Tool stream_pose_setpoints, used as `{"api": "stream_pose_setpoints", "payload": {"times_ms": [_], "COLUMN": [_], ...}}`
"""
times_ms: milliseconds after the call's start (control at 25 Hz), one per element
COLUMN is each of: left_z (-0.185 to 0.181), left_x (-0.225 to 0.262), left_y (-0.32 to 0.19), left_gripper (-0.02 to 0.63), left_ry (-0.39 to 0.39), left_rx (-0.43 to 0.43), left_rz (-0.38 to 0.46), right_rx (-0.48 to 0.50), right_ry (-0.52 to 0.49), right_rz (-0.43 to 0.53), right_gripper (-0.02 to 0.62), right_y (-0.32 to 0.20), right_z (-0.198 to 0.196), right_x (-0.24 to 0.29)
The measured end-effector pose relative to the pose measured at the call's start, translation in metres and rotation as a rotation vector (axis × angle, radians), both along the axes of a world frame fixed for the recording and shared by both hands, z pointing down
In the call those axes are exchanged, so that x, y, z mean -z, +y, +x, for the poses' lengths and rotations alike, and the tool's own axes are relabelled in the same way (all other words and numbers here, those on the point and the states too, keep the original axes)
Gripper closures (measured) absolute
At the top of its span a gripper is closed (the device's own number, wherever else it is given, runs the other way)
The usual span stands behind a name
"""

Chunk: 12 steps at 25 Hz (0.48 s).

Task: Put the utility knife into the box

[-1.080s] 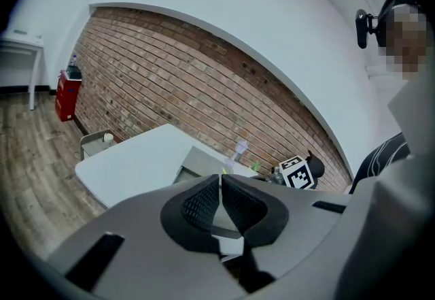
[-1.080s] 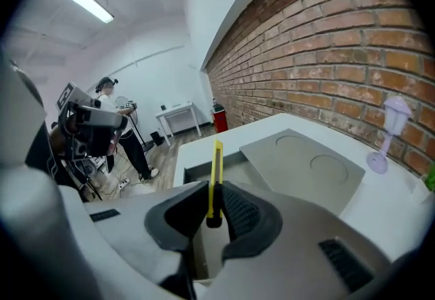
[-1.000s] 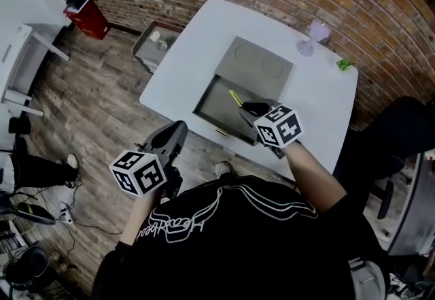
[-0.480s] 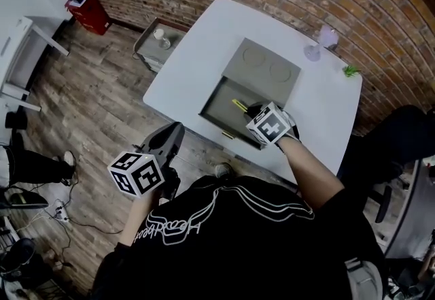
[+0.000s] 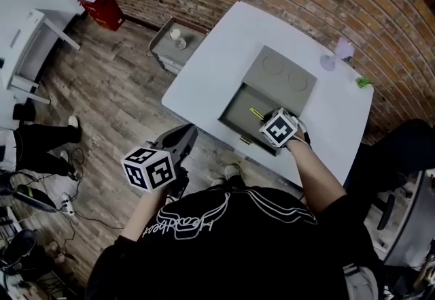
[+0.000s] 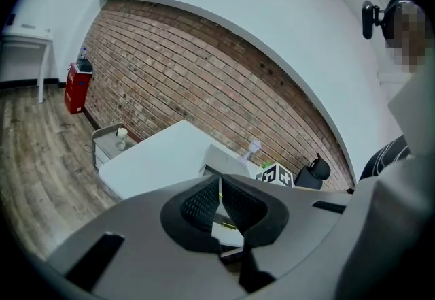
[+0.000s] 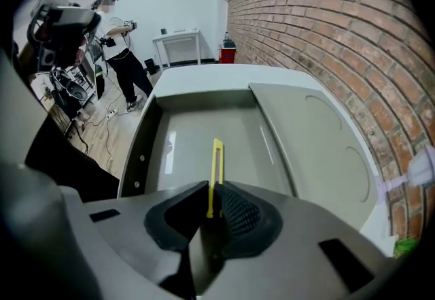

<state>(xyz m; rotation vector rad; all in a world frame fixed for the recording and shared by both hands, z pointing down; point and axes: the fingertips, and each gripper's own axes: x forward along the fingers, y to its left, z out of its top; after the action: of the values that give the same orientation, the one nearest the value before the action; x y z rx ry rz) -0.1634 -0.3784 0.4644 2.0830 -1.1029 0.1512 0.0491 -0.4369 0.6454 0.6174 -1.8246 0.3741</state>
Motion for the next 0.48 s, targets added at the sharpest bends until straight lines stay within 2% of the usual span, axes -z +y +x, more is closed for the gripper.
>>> {"api": "stream_pose_setpoints", "payload": {"times_ms": [80, 240, 320, 480], "left_z": [-0.002, -0.001, -0.001, 0.005], "left_x": [0.002, -0.001, -0.004, -0.009], "left_y": [0.001, 0.000, 0.000, 0.005], "left_gripper": [0.569, 0.569, 0.569, 0.569], "left_ry": [0.002, -0.002, -0.006, -0.003], "left_rx": [-0.006, -0.024, -0.029, -0.048], "left_rz": [-0.005, -0.017, -0.024, -0.035], "right_rx": [-0.014, -0.043, -0.058, -0.137], "right_ry": [-0.027, 0.005, -0.044, -0.153], "right_rz": [-0.005, 0.012, 0.020, 0.038], "right_gripper": [0.529, 0.508, 0.431, 0.389], "right_y": [0.001, -0.001, -0.003, 0.000], "right_z": [-0.006, 0.001, -0.005, -0.007], "right_x": [0.001, 0.000, 0.003, 0.015]}}
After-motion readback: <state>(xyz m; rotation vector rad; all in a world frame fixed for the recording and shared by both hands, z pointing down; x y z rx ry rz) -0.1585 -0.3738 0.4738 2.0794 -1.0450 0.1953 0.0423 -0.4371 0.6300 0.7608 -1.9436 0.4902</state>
